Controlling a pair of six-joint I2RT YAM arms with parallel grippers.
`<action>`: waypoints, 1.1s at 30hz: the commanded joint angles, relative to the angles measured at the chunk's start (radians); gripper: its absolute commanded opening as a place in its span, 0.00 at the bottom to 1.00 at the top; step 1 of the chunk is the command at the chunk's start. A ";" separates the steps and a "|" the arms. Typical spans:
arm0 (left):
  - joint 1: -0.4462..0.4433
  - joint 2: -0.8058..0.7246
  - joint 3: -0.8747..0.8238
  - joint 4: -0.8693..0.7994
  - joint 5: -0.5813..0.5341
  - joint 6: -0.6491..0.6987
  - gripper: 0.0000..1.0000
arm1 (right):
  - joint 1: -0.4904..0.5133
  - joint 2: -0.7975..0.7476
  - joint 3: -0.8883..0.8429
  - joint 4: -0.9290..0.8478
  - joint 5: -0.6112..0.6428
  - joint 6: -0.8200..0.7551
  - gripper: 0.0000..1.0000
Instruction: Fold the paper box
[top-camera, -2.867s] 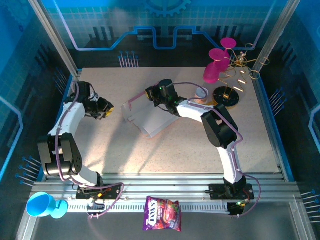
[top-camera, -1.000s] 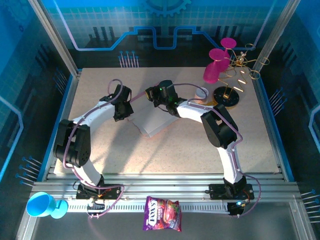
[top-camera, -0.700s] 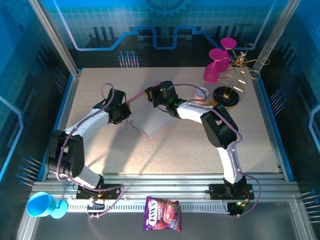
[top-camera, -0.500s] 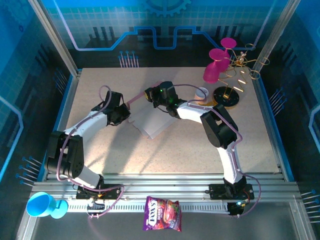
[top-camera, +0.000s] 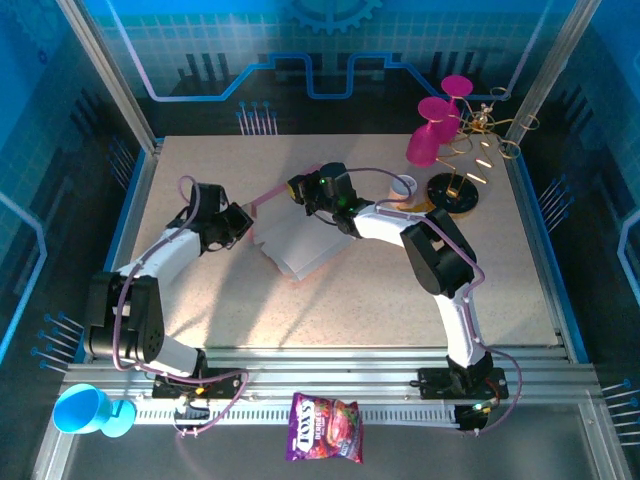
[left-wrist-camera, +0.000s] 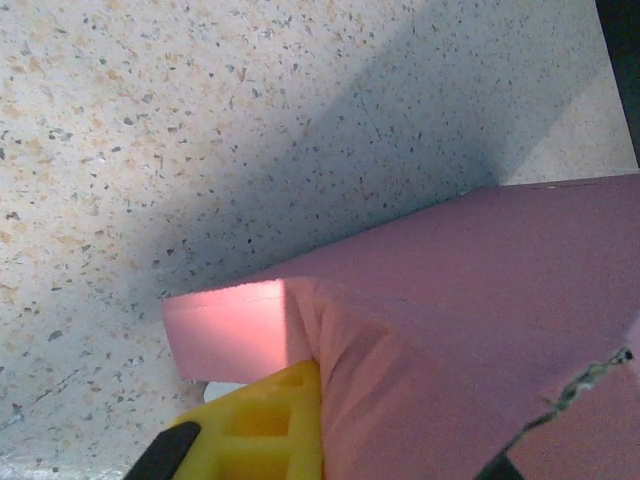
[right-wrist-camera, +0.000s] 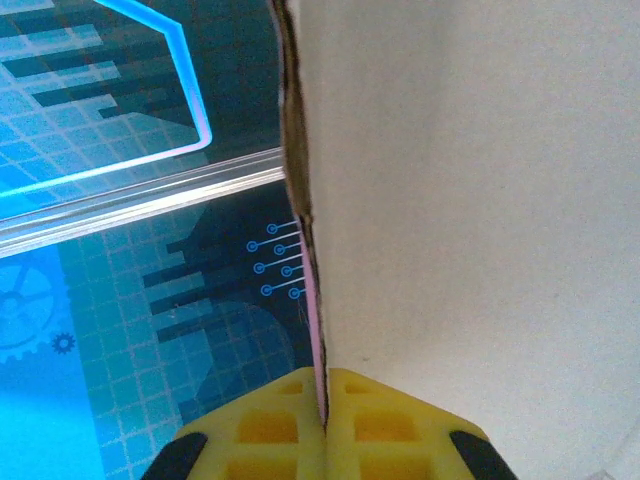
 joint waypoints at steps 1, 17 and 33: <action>0.045 -0.014 0.038 -0.044 0.024 0.014 0.23 | -0.051 0.006 -0.003 -0.074 0.047 0.000 0.00; 0.125 -0.051 0.131 -0.385 -0.031 0.245 0.28 | -0.057 0.029 0.018 -0.065 0.023 -0.009 0.00; -0.011 0.298 0.270 -0.237 -0.028 0.435 0.30 | -0.075 -0.019 -0.092 -0.004 -0.021 -0.018 0.00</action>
